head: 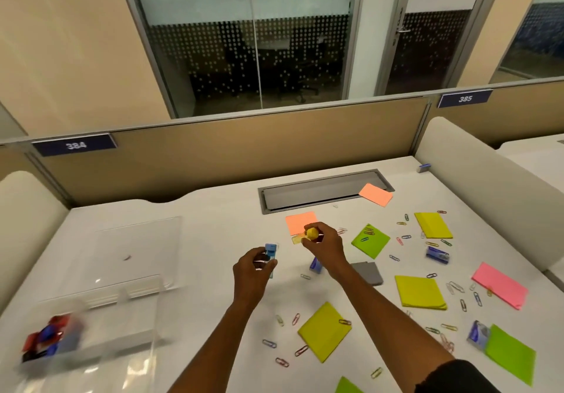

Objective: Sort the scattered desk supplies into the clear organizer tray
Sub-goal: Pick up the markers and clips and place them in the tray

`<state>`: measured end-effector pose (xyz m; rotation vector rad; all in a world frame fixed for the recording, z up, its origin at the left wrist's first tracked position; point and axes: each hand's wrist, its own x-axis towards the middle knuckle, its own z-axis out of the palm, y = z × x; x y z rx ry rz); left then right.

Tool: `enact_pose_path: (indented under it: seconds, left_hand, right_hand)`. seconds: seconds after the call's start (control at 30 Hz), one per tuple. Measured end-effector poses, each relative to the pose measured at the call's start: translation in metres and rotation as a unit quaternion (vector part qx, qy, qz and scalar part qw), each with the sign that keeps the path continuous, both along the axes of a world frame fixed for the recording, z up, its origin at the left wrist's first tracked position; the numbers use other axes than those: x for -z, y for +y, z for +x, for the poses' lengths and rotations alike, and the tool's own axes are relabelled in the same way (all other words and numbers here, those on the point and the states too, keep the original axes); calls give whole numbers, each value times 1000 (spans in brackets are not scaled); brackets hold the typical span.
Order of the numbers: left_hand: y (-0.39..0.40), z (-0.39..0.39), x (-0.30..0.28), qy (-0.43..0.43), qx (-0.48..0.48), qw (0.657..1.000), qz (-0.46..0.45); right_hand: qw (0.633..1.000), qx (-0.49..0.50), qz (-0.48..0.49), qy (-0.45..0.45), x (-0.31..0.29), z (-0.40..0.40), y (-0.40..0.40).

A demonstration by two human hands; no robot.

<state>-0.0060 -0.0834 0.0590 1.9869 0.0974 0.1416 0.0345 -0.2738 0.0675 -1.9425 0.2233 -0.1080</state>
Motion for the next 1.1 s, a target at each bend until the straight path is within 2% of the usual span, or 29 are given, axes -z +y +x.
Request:
enact_pose_path:
  seconds: [0.17,0.37,0.8,1.1]
  left_hand:
    - [76,-13,-11,-8,-32,999,-11]
    - [169,-32,-13,-8,-75,997,-31]
    - [323,-66,-2,43,-157,986,-36]
    - [362,-71,11,79,-164,983,21]
  right_hand:
    - [994,0,103,24,-5,-14,74]
    - [986,-80,139,44,-8,-30,174]
    - [978,-192,62,55,0,-56,356]
    - [977,-207,-3,42,17,-74,424]
